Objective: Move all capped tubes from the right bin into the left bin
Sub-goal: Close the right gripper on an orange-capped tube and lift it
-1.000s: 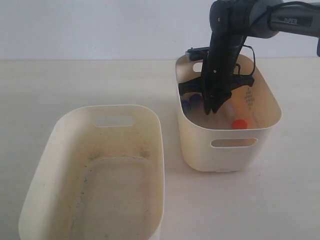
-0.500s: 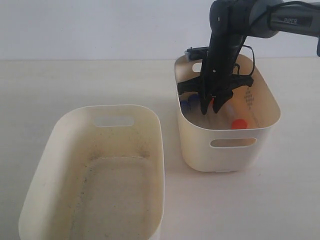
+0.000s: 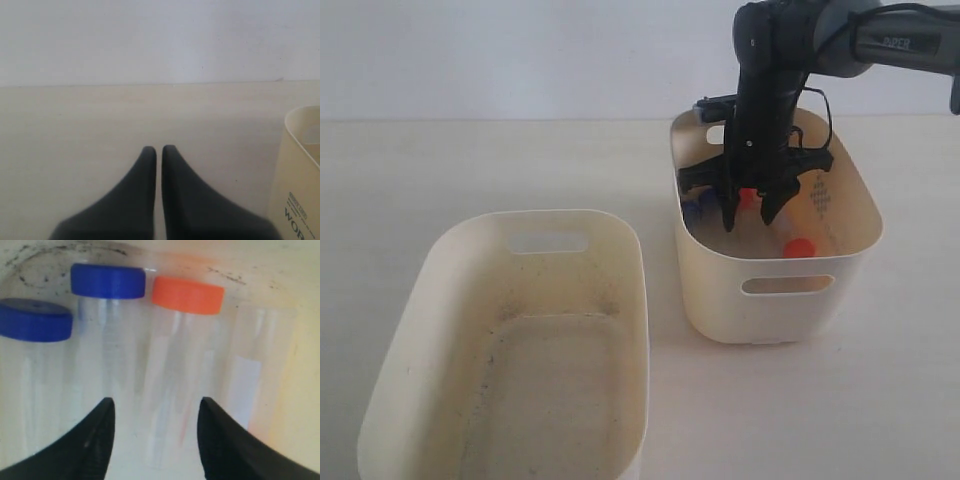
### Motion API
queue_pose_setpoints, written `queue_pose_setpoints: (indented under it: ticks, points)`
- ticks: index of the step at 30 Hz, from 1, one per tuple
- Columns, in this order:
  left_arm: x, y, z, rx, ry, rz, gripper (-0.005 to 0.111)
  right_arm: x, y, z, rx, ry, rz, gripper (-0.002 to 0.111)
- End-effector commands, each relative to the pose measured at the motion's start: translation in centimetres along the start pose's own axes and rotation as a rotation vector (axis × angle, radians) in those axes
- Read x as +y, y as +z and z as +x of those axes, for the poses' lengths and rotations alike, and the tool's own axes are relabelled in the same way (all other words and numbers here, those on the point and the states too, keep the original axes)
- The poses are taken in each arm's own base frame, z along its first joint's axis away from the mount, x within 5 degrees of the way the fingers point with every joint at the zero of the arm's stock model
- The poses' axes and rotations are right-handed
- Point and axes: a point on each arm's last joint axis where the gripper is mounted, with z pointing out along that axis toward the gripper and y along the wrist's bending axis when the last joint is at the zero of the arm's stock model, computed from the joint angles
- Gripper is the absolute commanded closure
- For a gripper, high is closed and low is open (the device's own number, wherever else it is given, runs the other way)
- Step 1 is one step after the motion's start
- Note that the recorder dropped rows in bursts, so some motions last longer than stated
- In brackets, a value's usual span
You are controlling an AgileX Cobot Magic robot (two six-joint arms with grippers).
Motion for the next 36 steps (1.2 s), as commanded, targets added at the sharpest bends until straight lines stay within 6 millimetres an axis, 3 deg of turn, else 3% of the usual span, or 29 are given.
queue_pose_setpoints:
  ticks: [1, 16, 21, 24, 26, 30, 36]
  points:
    - [0.0, 0.0, -0.1, -0.007, -0.009, -0.001, 0.102, -0.8, 1.0, 0.1, 0.015, -0.002, 0.061, 0.067]
    - [0.0, 0.0, -0.1, -0.007, -0.009, -0.001, 0.102, -0.9, 1.0, 0.1, 0.013, 0.010, 0.068, 0.069]
    - [0.0, 0.0, -0.1, -0.007, -0.009, -0.001, 0.102, -0.4, 2.3, 0.2, 0.047, 0.032, 0.018, 0.069]
    - [0.0, 0.0, -0.1, -0.007, -0.009, -0.001, 0.102, -0.3, 3.4, 0.4, 0.085, 0.035, 0.018, 0.084]
    - [0.0, 0.0, -0.1, -0.007, -0.009, -0.001, 0.102, -0.3, 3.4, 0.5, 0.093, 0.035, 0.020, 0.104]
    - [0.0, 0.0, -0.1, -0.007, -0.009, -0.001, 0.102, -0.2, 1.8, 0.4, 0.059, 0.029, 0.012, 0.108]
    - [0.0, 0.0, -0.1, -0.007, -0.009, -0.001, 0.102, -0.3, -5.1, 0.4, -0.081, 0.026, -0.019, 0.108]
